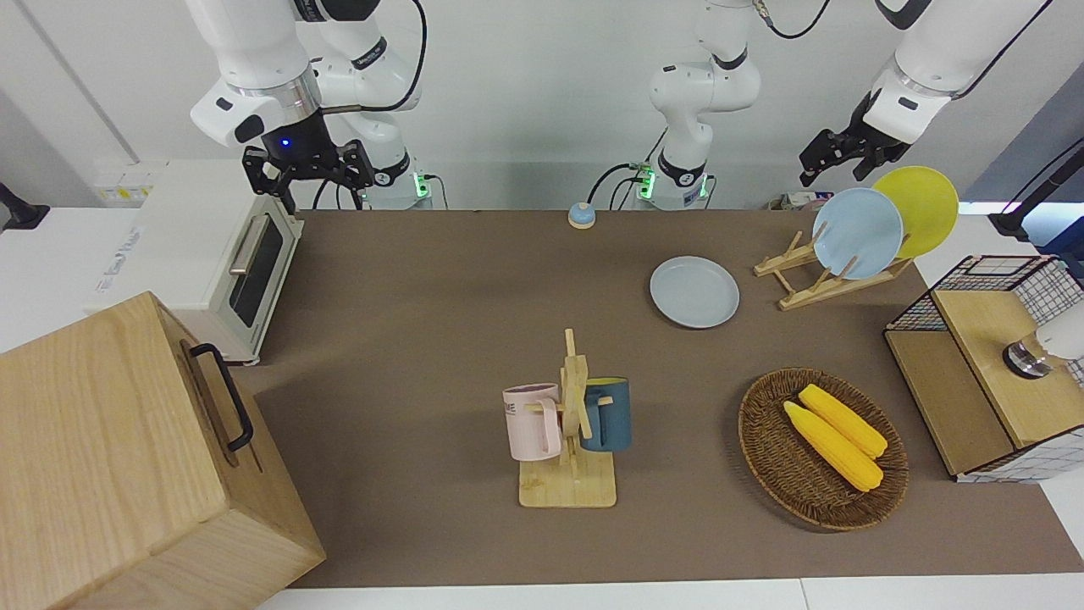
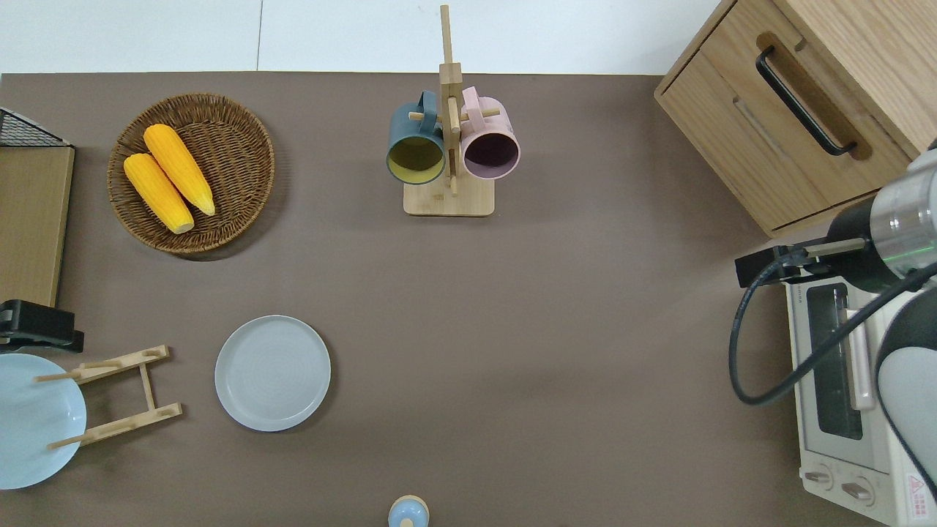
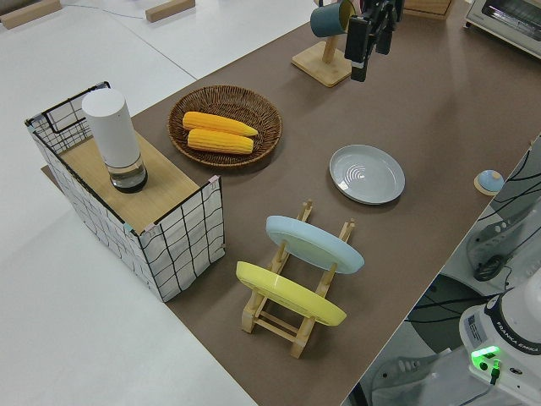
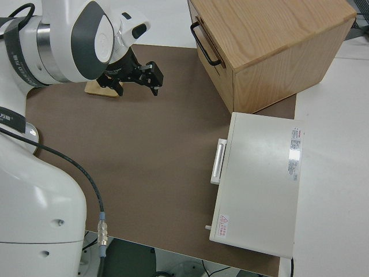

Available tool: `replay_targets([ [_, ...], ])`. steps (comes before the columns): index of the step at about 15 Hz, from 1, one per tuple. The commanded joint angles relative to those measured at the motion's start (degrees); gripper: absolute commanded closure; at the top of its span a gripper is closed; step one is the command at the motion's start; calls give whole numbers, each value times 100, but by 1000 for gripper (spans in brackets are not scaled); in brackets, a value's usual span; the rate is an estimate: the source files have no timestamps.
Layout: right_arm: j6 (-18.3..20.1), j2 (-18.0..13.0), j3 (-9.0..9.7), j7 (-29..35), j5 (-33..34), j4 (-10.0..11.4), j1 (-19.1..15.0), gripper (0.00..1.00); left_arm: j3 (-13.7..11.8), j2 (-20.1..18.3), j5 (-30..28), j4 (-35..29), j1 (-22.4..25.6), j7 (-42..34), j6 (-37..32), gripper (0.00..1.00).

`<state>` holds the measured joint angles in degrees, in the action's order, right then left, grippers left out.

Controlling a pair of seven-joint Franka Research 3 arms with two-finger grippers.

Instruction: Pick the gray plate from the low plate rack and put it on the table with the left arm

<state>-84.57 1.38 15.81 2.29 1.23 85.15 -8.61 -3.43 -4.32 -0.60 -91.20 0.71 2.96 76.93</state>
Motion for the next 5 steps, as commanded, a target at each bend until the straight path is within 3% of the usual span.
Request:
replay_targets([
  [1,81,-7,98,69,8,-51,-106,17,-79,185,-413,200,-115,284,85,7],
  [3,72,-7,98,69,8,-51,-106,17,8,273,-136,156,-132,677,524,7],
  [5,81,-15,98,69,8,-51,-106,17,88,265,42,147,-132,899,534,7],
])
